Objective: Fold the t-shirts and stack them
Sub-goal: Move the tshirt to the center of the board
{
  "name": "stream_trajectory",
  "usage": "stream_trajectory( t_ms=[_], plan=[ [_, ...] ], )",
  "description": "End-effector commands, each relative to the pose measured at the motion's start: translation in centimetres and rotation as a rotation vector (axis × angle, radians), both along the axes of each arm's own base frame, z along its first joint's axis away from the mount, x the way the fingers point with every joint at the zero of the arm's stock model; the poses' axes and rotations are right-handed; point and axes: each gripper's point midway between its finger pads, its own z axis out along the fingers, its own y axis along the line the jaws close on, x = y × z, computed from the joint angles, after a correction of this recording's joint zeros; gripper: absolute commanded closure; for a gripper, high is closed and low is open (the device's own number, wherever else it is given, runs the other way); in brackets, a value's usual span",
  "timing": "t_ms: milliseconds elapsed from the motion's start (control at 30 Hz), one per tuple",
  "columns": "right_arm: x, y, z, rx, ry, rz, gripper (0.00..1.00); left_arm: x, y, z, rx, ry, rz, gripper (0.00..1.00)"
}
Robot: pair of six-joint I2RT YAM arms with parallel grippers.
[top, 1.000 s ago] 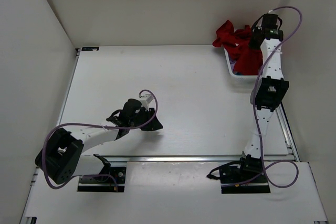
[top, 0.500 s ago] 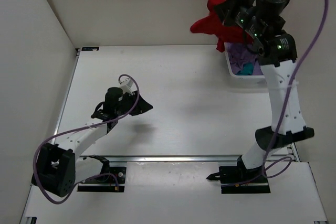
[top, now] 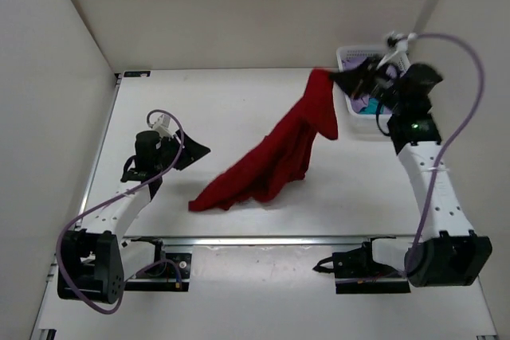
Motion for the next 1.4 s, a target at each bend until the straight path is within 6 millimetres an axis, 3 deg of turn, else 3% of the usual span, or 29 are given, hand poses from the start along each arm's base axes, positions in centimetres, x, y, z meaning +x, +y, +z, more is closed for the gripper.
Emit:
stream_trajectory(
  t_ms=[0,33,100,233,300,400,467,567,733,867,1000,1133,1267,1367],
  plan=[
    [0.3,-1.2,-9.8,0.14,0.207,0.025,1.0,-0.9,0.7,-1.5,0.036,0.026,0.017,0.37],
    [0.9,-2.3,-13.5,0.166,0.285,-0.015,1.0,-1.6,0.7,-2.7,0.062,0.065,0.011,0.38],
    [1.9,-3.3,-18.4,0.192,0.414,-0.061,1.0,-2.4,1.0,-4.2,0.116,0.099,0.021,0.4],
    [3.2,-3.3,-20.8,0.144,0.475,-0.117,1.0,-4.3,1.5,-5.8,0.236,0.124,0.011,0.41],
    [4.4,-4.1,-22.1,0.073,0.521,-0.228,1.0,-5.3,1.5,-5.8,0.322,0.102,0.005,0.41],
    [5.0,-4.6,-22.8,0.0,0.54,-0.278,1.0,-7.1,0.6,-6.4,0.458,0.1,-0.06,0.38],
    [4.7,-3.8,-23.5,-0.01,0.552,-0.271,1.0,-8.5,0.1,-7.3,0.532,0.119,-0.12,0.35],
    [4.1,-4.0,-24.1,-0.002,0.554,-0.275,1.0,-10.5,-2.3,-8.1,0.511,0.153,-0.262,0.38],
    [3.6,-3.9,-24.2,-0.002,0.567,-0.265,1.0,-11.3,-5.1,-7.7,0.428,0.098,-0.367,0.31],
    [3.4,-3.7,-25.0,-0.012,0.584,-0.265,1.0,-12.0,-7.8,-7.5,0.337,0.095,-0.473,0.56],
    [3.2,-3.3,-24.8,-0.003,0.583,-0.259,1.0,-12.0,-8.4,-7.7,0.319,0.085,-0.481,0.81],
    [3.2,-2.3,-24.5,-0.022,0.583,-0.23,1.0,-10.0,-8.2,-6.2,0.269,0.055,-0.422,1.0],
    [4.2,-0.2,-21.0,-0.034,0.53,-0.181,1.0,-5.5,-8.0,0.0,0.175,-0.06,-0.332,1.0],
    [4.9,1.6,-14.1,-0.061,0.407,-0.154,1.0,-1.5,-7.6,8.0,0.131,-0.202,-0.286,1.0]
  ],
)
